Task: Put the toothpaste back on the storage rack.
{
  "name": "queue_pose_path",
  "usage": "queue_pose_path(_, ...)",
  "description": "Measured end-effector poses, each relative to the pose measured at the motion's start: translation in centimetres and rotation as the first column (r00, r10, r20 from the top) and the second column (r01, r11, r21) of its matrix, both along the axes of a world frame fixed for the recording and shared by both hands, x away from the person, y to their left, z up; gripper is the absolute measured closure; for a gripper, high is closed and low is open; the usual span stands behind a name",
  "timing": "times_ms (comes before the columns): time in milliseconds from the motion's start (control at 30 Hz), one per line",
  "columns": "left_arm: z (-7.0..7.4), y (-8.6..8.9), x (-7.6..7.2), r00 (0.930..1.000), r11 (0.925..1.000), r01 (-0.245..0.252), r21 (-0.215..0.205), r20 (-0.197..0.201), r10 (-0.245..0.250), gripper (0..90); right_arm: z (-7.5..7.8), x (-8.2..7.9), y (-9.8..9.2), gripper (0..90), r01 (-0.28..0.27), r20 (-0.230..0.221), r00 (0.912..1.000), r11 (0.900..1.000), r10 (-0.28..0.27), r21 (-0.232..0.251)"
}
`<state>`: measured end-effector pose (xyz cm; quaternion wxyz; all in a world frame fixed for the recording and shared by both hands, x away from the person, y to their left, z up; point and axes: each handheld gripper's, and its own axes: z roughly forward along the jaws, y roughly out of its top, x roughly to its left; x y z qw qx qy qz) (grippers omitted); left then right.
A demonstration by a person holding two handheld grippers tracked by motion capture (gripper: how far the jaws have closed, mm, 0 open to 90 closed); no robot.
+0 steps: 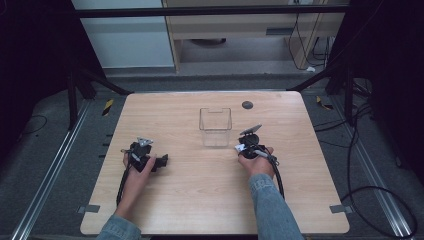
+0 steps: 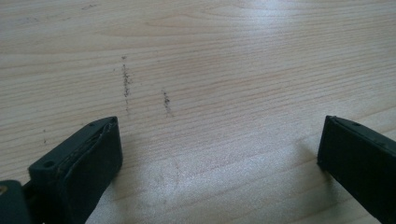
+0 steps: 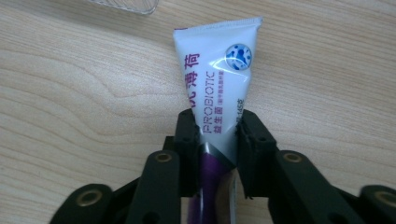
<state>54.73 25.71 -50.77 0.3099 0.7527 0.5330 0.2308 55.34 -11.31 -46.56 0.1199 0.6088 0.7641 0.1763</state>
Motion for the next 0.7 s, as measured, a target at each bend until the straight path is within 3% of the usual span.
queue_pose_path(167, 0.0, 0.0, 0.0, 1.0000, 1.0000, 0.000, 0.000, 0.000, 0.000, 0.0, 0.3, -0.2, -0.4, 74.8, 0.000, -0.008, 1.0000, 1.000, 0.000, 0.013)
queue_pose_path(367, 0.0, 0.0, 0.0, 1.0000, 1.0000, 0.000, 0.000, 0.000, 0.000, 0.0, 2.0, -1.0, -1.3, 76.5, -0.003, 0.007, 1.0000, 1.000, 0.003, 0.025)
queue_pose_path(700, 0.0, 0.0, 0.0, 1.0000, 1.0000, 0.000, 0.001, 0.000, 0.000, 0.0, 5.9, -2.1, -2.8, 77.5, -0.008, 0.090, 0.9959, 0.999, 0.005, 0.033)
